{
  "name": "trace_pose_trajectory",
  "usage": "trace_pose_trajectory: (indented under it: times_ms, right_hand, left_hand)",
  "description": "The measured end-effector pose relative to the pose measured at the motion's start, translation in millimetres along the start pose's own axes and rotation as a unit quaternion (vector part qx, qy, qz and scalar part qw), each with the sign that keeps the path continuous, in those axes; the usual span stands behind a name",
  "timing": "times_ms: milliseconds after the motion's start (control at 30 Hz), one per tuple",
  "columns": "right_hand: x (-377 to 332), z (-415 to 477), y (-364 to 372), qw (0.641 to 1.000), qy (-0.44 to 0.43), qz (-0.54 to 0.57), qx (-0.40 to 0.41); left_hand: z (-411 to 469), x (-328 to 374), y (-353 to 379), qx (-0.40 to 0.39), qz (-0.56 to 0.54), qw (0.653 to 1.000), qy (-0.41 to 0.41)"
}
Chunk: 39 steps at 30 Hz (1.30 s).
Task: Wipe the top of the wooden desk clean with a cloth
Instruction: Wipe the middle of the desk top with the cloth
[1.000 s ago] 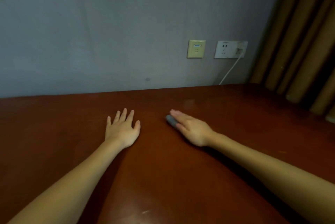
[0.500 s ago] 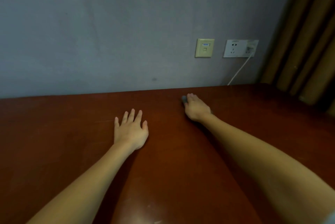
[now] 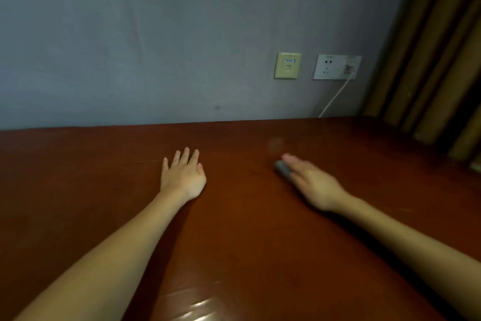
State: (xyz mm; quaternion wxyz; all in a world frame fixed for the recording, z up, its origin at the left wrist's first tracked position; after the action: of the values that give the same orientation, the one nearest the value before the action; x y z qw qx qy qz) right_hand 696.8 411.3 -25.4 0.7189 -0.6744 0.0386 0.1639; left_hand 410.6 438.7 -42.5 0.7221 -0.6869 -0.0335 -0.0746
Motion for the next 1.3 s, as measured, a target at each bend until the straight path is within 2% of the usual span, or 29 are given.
trace_pose_trajectory:
  times_ms: [67,133,267,433,600,700,800,933,1033,1100,1200,1300]
  right_hand:
    - [41,9,-15,0.993,0.119,-0.002,0.026]
    - [62,27,-20,0.978,0.202,-0.01,0.052]
    - [37,68,-6,0.97,0.234,-0.027,0.066]
    - [-40,77,20,0.989,0.139,-0.024,0.049]
    - [-121,18,39,0.998,-0.038,-0.048,0.012]
    - [-131,-38,37,0.99,-0.133,-0.043,0.0]
    - [-105,-84,23,0.986,-0.162,-0.033,-0.017]
    - [-51,-102,1,0.995,-0.092,-0.04,-0.02]
    - [-10,-82,-11,0.999,0.025,-0.028,-0.02]
    - [9,-59,-14,0.994,0.111,-0.017,0.011]
    - [4,-31,-7,0.98,0.193,-0.018,0.043]
    - [-38,-27,9,0.981,0.186,-0.015,0.055]
  left_hand:
    - [0,0,0,0.003,0.002,1.0,-0.001]
    - [0,1,1,0.005,0.004,1.0,-0.002]
    - [-4,3,1,0.006,0.0,1.0,-0.007]
    - [-14,4,2,0.008,-0.002,1.0,-0.005]
    - [-25,6,1,0.006,-0.007,1.0,-0.004]
    - [-33,7,0,0.01,-0.005,1.0,0.003]
    - [-44,6,0,0.003,-0.008,1.0,0.014]
    - [-56,7,-2,-0.002,-0.006,1.0,0.024]
    - [-72,9,-2,-0.004,-0.004,1.0,0.028]
    - [-87,11,-3,-0.003,-0.004,0.999,0.034]
    - [-113,13,-3,-0.002,-0.006,0.999,0.038]
    - [-142,16,-3,-0.001,-0.006,0.999,0.04]
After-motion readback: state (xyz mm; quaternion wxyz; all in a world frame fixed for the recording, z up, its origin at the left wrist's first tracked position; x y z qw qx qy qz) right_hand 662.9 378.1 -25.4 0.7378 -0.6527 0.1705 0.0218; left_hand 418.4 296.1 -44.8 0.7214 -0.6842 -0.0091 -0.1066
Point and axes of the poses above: each hand's wrist, its own z-axis towards the middle knuckle, its own y-axis out of the palm, x = y × z, the point moved 1 cm from there along z, towards the middle knuckle, and after that the axes turned 7 degrees about y, right-handed, at the moved point
